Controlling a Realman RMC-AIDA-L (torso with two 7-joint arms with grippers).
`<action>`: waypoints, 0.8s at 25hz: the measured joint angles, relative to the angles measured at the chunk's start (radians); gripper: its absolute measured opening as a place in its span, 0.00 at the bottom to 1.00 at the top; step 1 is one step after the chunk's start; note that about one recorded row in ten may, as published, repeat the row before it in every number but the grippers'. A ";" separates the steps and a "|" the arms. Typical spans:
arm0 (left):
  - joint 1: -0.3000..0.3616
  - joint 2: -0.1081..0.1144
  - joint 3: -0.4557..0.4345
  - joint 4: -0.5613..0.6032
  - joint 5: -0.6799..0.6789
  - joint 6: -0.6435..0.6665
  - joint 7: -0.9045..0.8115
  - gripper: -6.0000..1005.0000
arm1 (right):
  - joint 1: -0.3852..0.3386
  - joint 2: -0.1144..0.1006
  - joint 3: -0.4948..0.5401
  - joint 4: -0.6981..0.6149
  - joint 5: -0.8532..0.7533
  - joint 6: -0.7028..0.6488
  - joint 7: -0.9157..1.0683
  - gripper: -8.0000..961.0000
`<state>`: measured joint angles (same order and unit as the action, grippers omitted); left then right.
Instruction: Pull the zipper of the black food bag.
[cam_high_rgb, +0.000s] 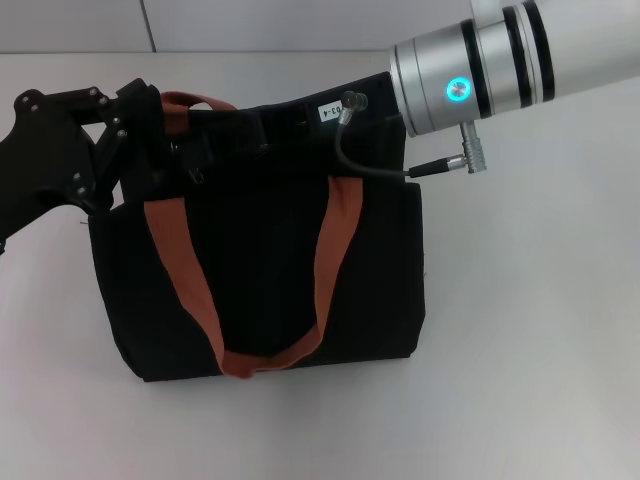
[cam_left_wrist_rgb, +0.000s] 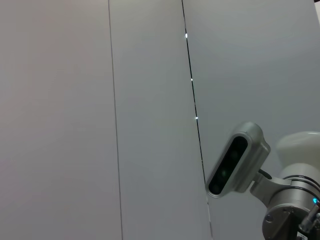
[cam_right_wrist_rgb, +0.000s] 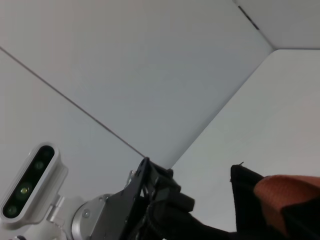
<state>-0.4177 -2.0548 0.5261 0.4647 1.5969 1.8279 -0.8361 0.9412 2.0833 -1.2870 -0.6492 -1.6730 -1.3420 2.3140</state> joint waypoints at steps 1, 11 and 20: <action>-0.002 -0.001 0.000 0.000 0.000 0.000 0.000 0.03 | 0.005 0.001 -0.005 0.000 0.000 0.000 -0.001 0.27; -0.004 -0.002 0.000 0.000 0.000 -0.001 -0.001 0.03 | 0.025 0.007 -0.059 0.001 0.011 0.005 0.002 0.27; -0.003 -0.002 0.000 0.000 0.000 -0.003 -0.002 0.03 | 0.010 0.008 -0.052 -0.011 0.017 -0.001 0.000 0.27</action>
<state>-0.4207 -2.0565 0.5262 0.4649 1.5964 1.8253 -0.8376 0.9514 2.0909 -1.3394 -0.6598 -1.6563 -1.3434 2.3144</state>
